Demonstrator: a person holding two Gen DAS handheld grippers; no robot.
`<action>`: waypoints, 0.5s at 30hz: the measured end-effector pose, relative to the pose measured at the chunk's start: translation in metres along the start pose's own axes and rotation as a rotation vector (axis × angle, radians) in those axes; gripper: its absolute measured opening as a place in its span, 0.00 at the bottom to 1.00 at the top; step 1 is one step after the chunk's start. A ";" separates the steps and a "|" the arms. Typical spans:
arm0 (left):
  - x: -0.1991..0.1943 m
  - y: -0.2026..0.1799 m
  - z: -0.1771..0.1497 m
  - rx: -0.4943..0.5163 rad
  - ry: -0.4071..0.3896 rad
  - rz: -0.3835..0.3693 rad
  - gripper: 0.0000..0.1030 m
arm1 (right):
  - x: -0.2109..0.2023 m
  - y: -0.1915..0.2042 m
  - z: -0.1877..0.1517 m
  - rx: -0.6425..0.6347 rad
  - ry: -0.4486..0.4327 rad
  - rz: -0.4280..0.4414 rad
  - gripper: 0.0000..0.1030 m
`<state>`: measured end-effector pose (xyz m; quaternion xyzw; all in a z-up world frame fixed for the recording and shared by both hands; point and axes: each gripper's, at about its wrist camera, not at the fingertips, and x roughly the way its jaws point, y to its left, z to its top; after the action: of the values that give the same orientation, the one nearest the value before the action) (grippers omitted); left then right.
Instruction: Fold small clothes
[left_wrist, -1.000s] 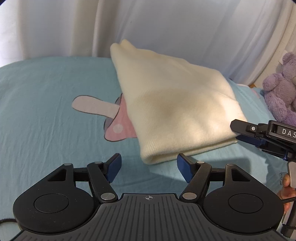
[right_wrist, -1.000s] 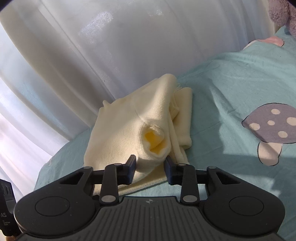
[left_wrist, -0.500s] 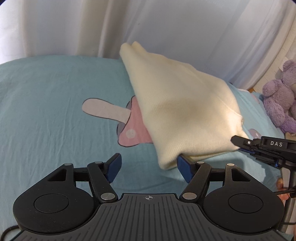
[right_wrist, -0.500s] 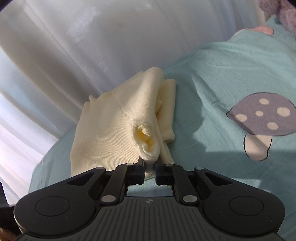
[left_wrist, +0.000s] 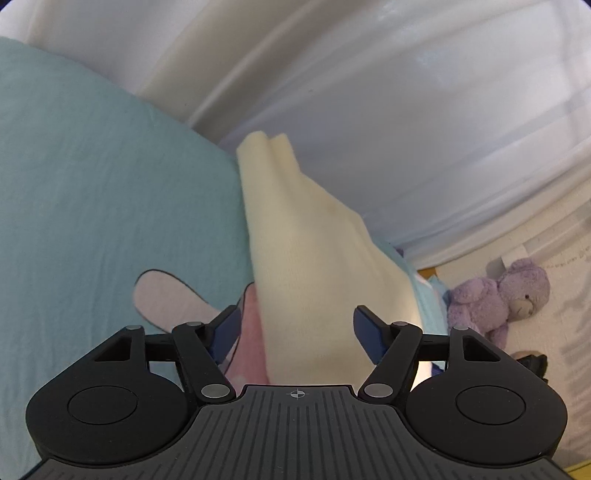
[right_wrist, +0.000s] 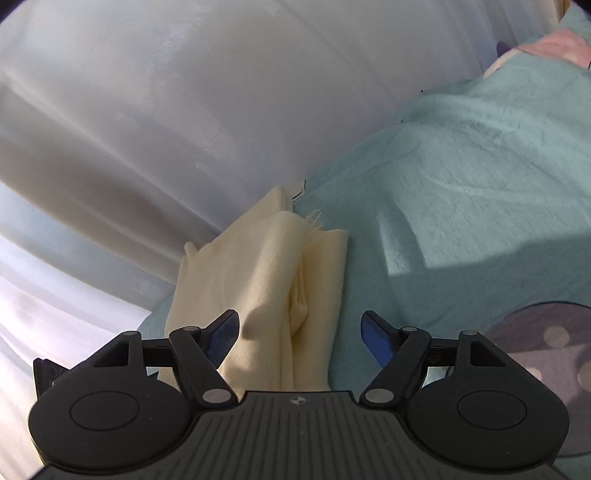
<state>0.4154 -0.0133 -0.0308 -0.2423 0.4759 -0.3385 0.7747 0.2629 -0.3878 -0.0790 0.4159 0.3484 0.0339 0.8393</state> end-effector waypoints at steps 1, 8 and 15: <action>0.011 0.000 0.003 -0.015 0.020 -0.012 0.65 | 0.006 -0.002 0.004 0.012 0.009 0.010 0.71; 0.041 0.008 0.010 -0.071 0.068 -0.035 0.59 | 0.037 0.000 0.015 0.055 0.076 0.090 0.48; 0.056 0.013 0.012 -0.106 0.061 -0.068 0.55 | 0.053 0.009 0.011 0.088 0.091 0.117 0.44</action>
<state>0.4483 -0.0469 -0.0665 -0.2887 0.5081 -0.3463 0.7339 0.3119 -0.3711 -0.0980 0.4700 0.3626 0.0865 0.8001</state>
